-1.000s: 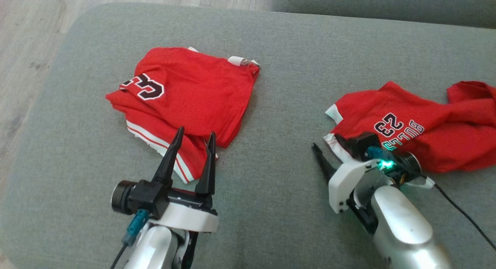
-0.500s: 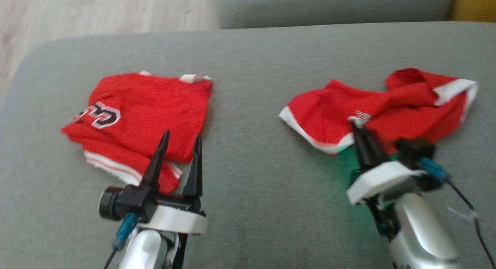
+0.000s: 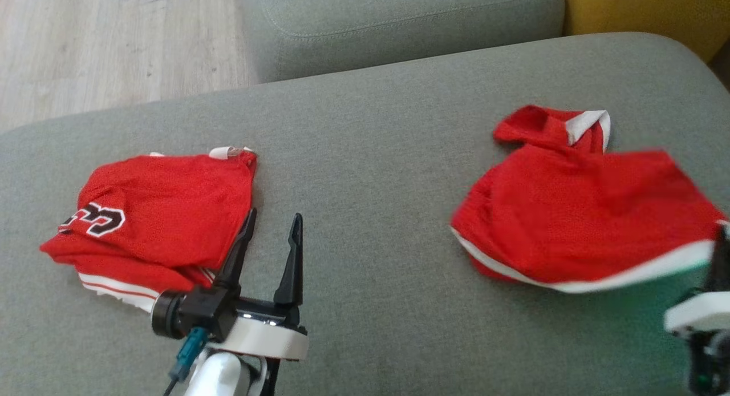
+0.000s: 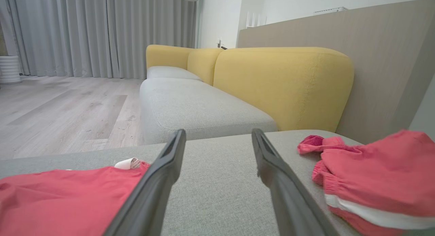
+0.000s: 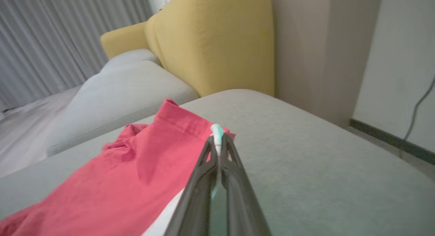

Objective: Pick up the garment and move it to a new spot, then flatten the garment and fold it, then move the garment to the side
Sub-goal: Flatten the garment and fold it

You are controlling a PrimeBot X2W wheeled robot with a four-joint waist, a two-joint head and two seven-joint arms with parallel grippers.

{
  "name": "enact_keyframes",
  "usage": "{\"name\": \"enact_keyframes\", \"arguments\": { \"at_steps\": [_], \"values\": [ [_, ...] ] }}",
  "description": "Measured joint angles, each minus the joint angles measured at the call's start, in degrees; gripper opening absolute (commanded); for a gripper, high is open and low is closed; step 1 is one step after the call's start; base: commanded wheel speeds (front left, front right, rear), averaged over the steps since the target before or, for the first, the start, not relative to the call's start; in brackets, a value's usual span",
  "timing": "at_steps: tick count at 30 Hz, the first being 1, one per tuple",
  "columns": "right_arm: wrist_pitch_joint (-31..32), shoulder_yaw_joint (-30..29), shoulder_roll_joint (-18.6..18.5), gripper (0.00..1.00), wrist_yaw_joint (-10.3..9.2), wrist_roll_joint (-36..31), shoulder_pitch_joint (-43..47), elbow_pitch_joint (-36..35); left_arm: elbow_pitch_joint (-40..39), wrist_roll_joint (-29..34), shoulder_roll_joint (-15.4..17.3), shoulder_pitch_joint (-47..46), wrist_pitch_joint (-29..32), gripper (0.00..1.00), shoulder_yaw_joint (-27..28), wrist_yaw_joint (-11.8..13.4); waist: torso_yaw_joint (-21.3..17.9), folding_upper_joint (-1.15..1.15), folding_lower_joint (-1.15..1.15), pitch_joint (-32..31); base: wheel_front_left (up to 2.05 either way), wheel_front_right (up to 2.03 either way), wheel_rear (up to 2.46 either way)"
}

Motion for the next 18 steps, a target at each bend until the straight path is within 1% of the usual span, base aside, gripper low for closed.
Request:
{"name": "enact_keyframes", "arguments": {
  "at_steps": [3, 8, 9, 10, 12, 14, 16, 18],
  "values": [
    [1.2, -5.6, 0.1, 0.0, 0.0, -2.8, -0.3, 0.3, 0.0, 0.0, 0.0, 0.0, 0.0, 1.0, 0.0, 0.0, 0.1, 0.0, 0.01, 0.4, 0.0, 0.0, 0.0],
    [1.1, -12.5, 0.3, 0.0, 0.0, -8.0, -1.8, 2.2, 0.0, 0.0, 0.0, 0.0, 0.0, 1.0, 0.0, -0.1, 0.5, 0.0, 0.01, 1.0, 0.0, 0.0, 0.0],
    [0.8, -13.6, 0.4, 0.36, 0.0, -8.9, -2.4, 2.5, 0.1, 0.0, 0.0, 0.0, 0.0, 1.0, 0.0, -0.1, 0.6, 0.0, 0.01, 1.1, 0.0, 0.0, 0.0],
    [0.4, -14.4, 0.4, 1.0, 0.0, -9.7, -3.1, 2.6, 0.1, 0.0, 0.0, 0.0, 0.0, 1.0, 0.0, -0.1, 0.7, 0.0, 0.01, 1.2, 0.0, 0.0, 0.0],
    [-1.1, -14.6, 0.3, 1.0, 0.0, -10.4, -4.3, 2.8, 0.1, 0.0, 0.0, 0.0, 0.0, 1.0, 0.0, -0.1, 0.8, 0.0, 0.01, 1.3, 0.0, 0.0, 0.0],
    [-3.1, -12.7, 0.3, 1.0, 0.0, -10.5, -5.2, 2.4, 0.1, 0.0, 0.0, 0.0, 0.0, 1.0, 0.0, -0.1, 0.8, 0.0, 0.01, 1.4, 0.0, 0.0, 0.0],
    [-5.2, -8.5, 0.3, 1.0, 0.0, -8.5, -5.4, 1.0, 0.1, 0.0, 0.0, 0.0, 0.0, 1.0, 0.0, -0.1, 0.9, 0.0, 0.01, 1.5, 0.0, 0.0, 0.0],
    [-6.4, -2.8, 0.3, 1.0, 0.0, -5.2, -5.3, -0.4, 0.1, 0.0, 0.0, -0.1, 0.0, 1.0, 0.0, -0.1, 1.0, 0.0, 0.01, 1.6, 0.0, 0.0, 0.0]
  ]
}}
